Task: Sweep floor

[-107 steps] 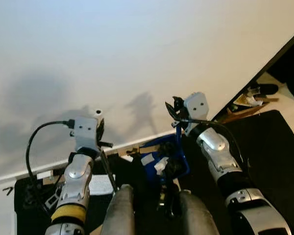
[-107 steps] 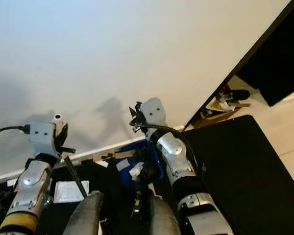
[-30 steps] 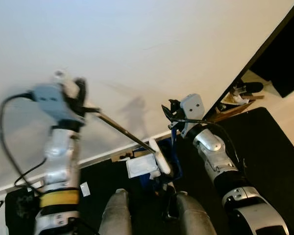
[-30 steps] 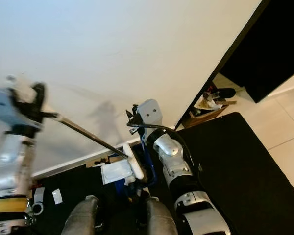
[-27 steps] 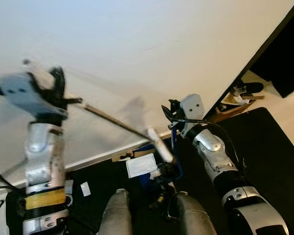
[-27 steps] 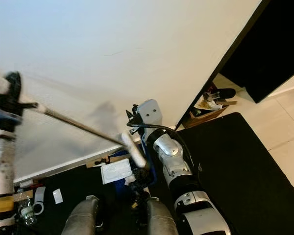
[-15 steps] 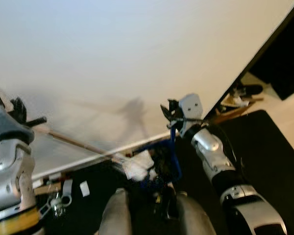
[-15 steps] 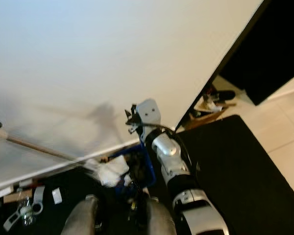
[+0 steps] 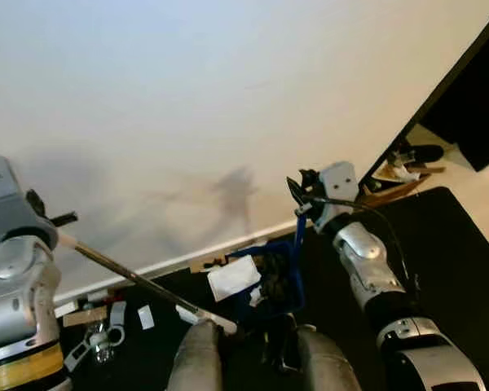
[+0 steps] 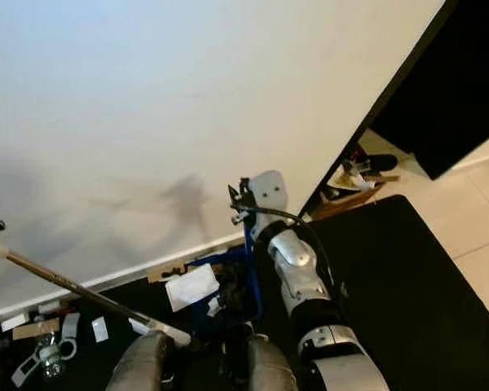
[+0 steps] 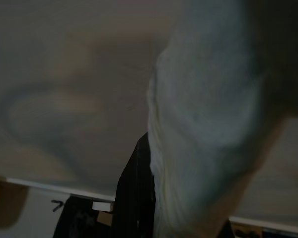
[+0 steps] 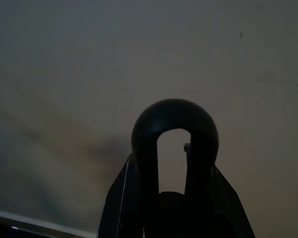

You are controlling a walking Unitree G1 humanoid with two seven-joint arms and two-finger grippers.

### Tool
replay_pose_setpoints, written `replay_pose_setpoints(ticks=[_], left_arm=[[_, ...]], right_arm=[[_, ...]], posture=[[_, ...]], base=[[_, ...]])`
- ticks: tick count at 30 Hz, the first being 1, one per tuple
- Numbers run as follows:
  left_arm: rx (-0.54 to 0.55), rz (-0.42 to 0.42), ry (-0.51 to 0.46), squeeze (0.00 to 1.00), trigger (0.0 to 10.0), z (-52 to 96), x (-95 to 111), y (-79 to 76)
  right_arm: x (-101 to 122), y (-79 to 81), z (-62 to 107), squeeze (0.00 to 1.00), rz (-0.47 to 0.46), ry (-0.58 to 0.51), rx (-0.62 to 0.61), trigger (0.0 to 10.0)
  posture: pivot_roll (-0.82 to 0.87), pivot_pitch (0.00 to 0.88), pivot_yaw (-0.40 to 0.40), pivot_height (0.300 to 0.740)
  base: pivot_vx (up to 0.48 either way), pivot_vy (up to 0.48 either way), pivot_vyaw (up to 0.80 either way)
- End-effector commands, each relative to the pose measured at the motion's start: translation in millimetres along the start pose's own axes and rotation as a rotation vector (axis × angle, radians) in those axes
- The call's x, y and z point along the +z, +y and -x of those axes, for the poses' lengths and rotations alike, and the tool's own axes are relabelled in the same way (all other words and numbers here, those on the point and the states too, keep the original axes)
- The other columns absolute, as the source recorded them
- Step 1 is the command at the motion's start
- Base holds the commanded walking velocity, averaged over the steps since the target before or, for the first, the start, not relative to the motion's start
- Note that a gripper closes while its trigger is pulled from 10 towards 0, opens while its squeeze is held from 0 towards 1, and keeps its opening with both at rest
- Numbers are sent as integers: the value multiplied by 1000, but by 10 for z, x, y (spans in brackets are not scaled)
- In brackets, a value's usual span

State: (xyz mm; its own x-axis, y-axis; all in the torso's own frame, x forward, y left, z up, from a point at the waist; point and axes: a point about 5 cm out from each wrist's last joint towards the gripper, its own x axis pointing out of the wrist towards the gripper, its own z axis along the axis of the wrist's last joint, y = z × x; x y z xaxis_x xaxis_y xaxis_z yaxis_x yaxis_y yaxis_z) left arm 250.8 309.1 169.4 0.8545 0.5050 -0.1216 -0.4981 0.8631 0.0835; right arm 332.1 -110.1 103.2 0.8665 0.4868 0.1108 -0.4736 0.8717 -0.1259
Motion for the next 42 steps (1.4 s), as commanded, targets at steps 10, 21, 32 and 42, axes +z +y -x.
replay_pose_setpoints(ticks=[10, 21, 32, 42], left_arm=[[204, -168, -141, 0, 10000, -198, 382, 379], [448, -256, -260, 0, 10000, -212, 726, 892], [298, 39, -2, 0, 10000, -173, 86, 719], [-2, 72, 35, 0, 10000, -63, -144, 200]], right_arm=[[249, -10, 48, 0, -66, -113, 110, 10000], [459, -39, 62, 0, -171, -175, 137, 10000], [686, 25, -130, 0, -378, -235, 140, 10000], [741, -48, -142, 0, -410, -258, 90, 10000]], posture=[[204, 99, 45, 740], [194, 84, 40, 740], [209, 69, 5, 740], [208, 70, 6, 740]], base=[[0, 0, 0], [0, 0, 0], [0, 0, 0], [0, 0, 0]])
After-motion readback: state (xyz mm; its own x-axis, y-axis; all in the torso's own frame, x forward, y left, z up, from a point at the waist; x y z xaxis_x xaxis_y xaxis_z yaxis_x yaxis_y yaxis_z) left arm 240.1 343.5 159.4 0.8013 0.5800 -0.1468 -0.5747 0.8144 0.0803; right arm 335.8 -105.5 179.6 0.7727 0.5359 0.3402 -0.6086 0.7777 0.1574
